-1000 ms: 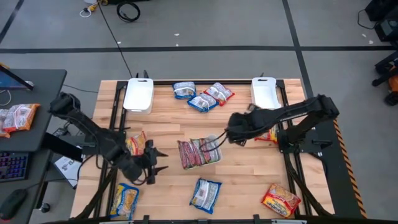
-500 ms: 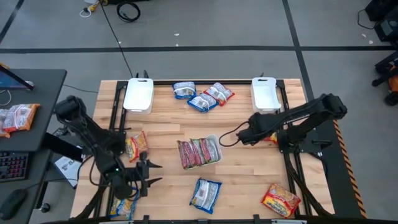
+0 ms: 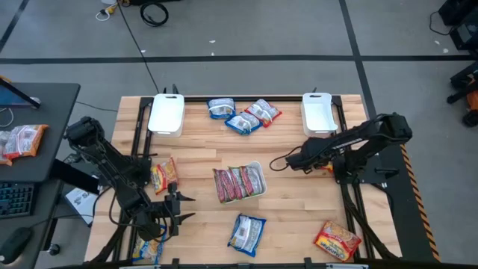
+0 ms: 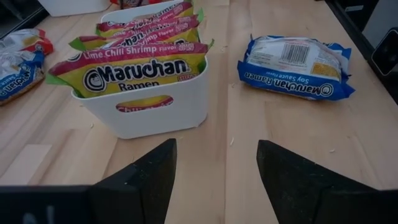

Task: Sort Maruchan noodles
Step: Put the orange noodle pack into the top right white bin

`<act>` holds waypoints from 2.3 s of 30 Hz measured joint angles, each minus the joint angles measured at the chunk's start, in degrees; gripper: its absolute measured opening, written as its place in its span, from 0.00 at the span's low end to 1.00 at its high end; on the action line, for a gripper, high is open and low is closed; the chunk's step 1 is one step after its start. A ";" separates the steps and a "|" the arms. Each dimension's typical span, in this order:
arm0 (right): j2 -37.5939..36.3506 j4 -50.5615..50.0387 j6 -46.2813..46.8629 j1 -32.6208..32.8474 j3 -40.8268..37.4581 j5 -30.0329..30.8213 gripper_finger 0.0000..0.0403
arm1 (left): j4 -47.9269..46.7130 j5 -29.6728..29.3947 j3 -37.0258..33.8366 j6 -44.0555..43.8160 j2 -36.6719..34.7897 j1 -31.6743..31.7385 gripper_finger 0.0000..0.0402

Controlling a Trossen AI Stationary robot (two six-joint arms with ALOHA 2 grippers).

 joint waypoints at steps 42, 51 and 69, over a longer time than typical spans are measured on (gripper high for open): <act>-3.43 52.49 -1.02 2.72 -6.48 1.16 0.65 | -3.98 0.64 -9.13 -20.33 0.00 2.17 0.56; -3.32 81.09 -7.38 -0.81 -17.03 -2.16 0.50 | 9.93 3.01 -15.19 -16.91 0.00 7.24 0.56; -4.72 39.77 -38.66 -0.48 4.26 13.93 0.02 | 13.71 7.18 -15.19 -11.28 0.00 12.02 0.56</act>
